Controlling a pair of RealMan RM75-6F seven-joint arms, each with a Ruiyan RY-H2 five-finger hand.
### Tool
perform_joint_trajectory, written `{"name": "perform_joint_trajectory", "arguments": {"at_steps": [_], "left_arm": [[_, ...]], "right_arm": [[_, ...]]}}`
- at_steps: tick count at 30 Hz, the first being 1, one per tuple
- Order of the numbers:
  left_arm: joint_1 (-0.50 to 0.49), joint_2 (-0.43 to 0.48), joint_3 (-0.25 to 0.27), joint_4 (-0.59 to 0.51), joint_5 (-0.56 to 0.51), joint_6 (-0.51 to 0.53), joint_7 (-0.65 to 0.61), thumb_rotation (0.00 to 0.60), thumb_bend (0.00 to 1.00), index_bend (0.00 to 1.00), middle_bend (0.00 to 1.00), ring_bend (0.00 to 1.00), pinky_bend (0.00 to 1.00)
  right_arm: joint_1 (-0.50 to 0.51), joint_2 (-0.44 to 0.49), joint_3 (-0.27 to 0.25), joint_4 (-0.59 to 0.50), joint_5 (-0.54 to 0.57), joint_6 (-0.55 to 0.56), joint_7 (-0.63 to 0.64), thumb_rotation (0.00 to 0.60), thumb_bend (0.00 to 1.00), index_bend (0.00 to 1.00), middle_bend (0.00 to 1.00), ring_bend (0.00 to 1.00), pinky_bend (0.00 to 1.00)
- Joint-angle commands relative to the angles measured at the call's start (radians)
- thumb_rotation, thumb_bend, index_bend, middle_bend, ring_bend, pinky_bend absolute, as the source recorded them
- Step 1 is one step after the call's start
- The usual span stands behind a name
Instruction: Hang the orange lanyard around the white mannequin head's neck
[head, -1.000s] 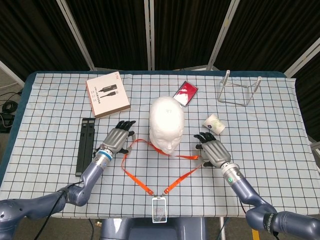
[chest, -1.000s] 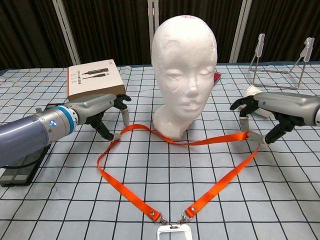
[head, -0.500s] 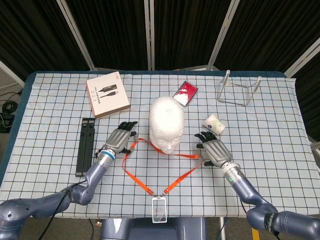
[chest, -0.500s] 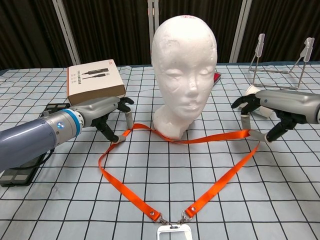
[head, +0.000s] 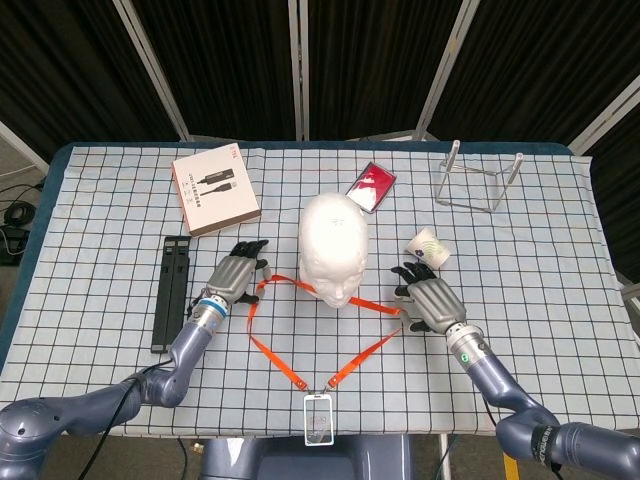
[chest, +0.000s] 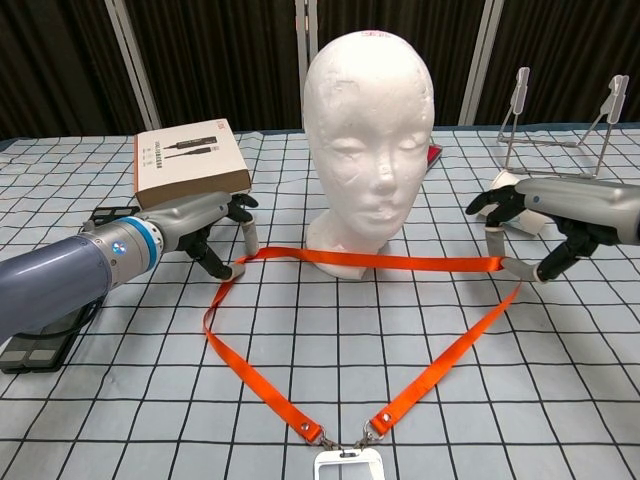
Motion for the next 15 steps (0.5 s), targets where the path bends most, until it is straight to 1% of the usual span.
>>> {"name": "perform_joint_trajectory", "arguments": {"at_steps": [1, 5, 7, 15], "left_arm": [[-0.001, -0.001, 0.000, -0.001, -0.004, -0.002, 0.002, 0.600, 0.44, 0.50, 0.00, 0.00, 0.00], [-0.002, -0.004, 0.002, -0.002, -0.009, -0.004, 0.006, 0.600, 0.48, 0.55, 0.00, 0.00, 0.00], [-0.002, -0.005, 0.003, -0.002, -0.011, -0.003, 0.010, 0.600, 0.48, 0.60, 0.00, 0.00, 0.00], [0.008, 0.011, 0.014, -0.039, 0.012, 0.022, 0.006, 0.600, 0.48, 0.72, 0.00, 0.00, 0.00]], "right_arm": [[0.000, 0.000, 0.000, 0.001, 0.000, -0.001, 0.001, 0.600, 0.51, 0.73, 0.11, 0.00, 0.00], [0.000, 0.001, 0.000, 0.000, -0.003, 0.001, 0.003, 0.600, 0.51, 0.73, 0.11, 0.00, 0.00], [0.000, 0.002, 0.000, 0.000, -0.006, 0.001, 0.005, 0.600, 0.51, 0.73, 0.11, 0.00, 0.00], [-0.003, 0.006, -0.005, -0.001, -0.019, 0.004, 0.013, 0.600, 0.51, 0.74, 0.11, 0.00, 0.00]]}}
